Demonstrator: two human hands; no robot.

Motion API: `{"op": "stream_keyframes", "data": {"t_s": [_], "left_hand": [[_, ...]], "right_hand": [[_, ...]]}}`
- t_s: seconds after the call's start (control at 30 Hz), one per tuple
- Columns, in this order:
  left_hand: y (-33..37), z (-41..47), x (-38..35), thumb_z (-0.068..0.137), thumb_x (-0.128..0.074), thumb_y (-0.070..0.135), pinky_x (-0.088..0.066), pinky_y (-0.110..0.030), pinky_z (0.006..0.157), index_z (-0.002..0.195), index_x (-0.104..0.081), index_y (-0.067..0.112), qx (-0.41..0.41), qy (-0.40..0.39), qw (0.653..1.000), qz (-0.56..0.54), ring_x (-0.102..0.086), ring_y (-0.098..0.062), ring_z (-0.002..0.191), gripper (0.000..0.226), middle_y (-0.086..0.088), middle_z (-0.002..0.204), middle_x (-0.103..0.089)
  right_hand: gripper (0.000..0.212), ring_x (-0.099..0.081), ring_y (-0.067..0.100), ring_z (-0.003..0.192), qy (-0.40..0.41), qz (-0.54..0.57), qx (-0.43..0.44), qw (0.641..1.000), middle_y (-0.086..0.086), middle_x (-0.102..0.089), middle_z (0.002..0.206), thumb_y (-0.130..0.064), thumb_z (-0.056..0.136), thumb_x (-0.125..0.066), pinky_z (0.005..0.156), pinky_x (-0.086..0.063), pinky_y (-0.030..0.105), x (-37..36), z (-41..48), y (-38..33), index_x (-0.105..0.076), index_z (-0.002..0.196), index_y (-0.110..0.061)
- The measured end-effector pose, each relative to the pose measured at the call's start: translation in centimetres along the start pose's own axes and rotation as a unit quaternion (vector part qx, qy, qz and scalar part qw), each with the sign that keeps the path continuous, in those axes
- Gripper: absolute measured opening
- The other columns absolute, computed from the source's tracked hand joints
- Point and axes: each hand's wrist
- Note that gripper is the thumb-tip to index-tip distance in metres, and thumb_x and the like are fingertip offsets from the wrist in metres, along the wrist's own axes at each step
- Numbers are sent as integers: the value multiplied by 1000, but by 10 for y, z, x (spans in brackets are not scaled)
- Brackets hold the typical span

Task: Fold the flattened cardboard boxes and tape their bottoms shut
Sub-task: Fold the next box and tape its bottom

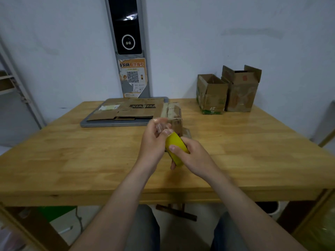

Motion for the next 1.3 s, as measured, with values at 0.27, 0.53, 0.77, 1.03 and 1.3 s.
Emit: {"op": "stream_keyframes", "data": {"t_s": [0.27,0.53,0.77,1.03,1.3], "left_hand": [[5,-2,16,101,-60,2,-58,-45,93,152,-22,40,61,-11,995,-73,-74,-24,103,74,3,107,-80],[21,22,43,94,-71,2,-62,-24,76,113,-75,11,95,-21,994,-41,-78,-17,94,21,-1,99,-81],[23,47,53,84,-82,0,-62,-26,80,116,-71,19,126,-119,982,73,-77,-14,96,39,-2,102,-81],[32,71,58,82,-84,3,-62,-25,68,100,-79,10,107,-108,984,95,-78,-21,81,20,-11,87,-80],[38,92,68,81,-84,4,-62,-25,64,107,-77,12,84,-78,990,86,-78,-22,74,28,-14,86,-80]], "right_hand": [[25,-72,16,55,-7,-117,11,993,1,-72,70,-45,98,-61,56,-58,37,7,-5,-27,-64,86,-23],[21,-70,9,53,-76,-247,28,966,-13,-69,83,-58,94,-59,47,-54,27,36,2,-43,-65,91,-38],[43,-60,6,58,-86,-368,102,920,-20,-63,74,-72,87,-48,48,-34,20,60,25,-52,-66,88,-33],[34,-61,10,67,-120,-379,121,910,1,-65,70,-57,93,-64,54,-42,32,77,53,-60,-65,84,-24],[52,-63,8,40,-67,-435,27,898,-2,-66,51,-70,89,-58,48,-53,31,95,94,-49,-63,76,-21]]}}
Point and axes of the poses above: each hand's wrist, its own z-axis towards the middle knuckle, its own x-axis out of the back of the hand, y = z × x
